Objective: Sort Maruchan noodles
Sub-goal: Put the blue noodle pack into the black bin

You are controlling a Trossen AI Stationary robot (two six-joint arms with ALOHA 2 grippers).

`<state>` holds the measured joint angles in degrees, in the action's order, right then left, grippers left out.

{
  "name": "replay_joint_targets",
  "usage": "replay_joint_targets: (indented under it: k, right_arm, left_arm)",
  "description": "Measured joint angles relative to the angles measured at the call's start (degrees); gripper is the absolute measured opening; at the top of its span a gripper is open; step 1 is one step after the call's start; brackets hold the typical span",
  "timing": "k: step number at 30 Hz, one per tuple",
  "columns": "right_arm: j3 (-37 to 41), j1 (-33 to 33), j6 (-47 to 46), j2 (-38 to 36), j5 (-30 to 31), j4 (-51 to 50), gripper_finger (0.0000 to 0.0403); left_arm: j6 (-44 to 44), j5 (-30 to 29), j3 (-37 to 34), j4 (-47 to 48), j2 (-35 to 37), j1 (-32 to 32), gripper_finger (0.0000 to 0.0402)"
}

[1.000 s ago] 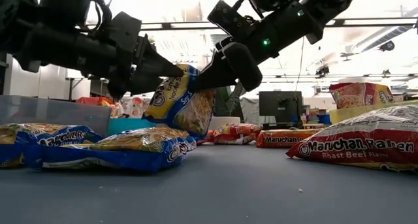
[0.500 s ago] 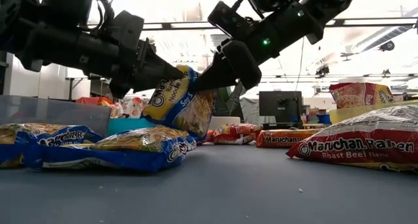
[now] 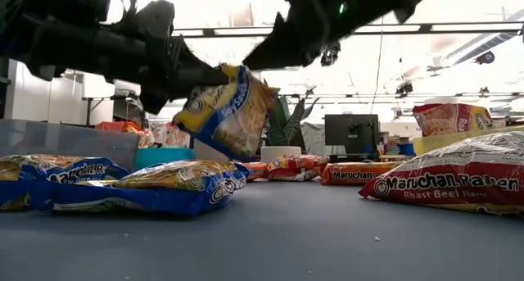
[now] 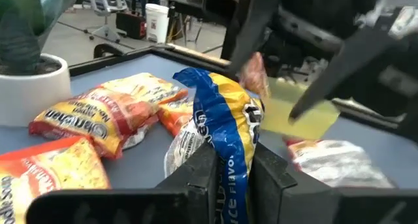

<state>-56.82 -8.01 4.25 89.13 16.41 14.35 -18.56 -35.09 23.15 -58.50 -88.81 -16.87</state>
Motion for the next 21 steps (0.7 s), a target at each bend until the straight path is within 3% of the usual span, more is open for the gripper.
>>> replay_joint_targets:
  k: [6,10,14,21]
  right_arm:
    - [0.00,0.03,-0.80,-9.22,0.14,-7.38,0.0239]
    - [0.05,0.02,1.88,-15.38,0.15,-9.84,0.0253]
    - [0.95,0.02,4.97,-20.60,0.17,-9.80,0.0260]
    - [6.36,0.15,6.32,-26.68,0.17,-9.39,0.0254]
  left_arm:
    - [5.41,4.42,2.44,1.09,6.63,-0.50,0.0041]
    - [8.29,4.77,5.77,12.52,13.45,-1.06,0.0040]
    - [5.51,4.30,13.88,39.60,21.32,-1.08,0.0040]
    - [-12.90,0.72,38.96,108.24,24.96,-1.07,0.0040]
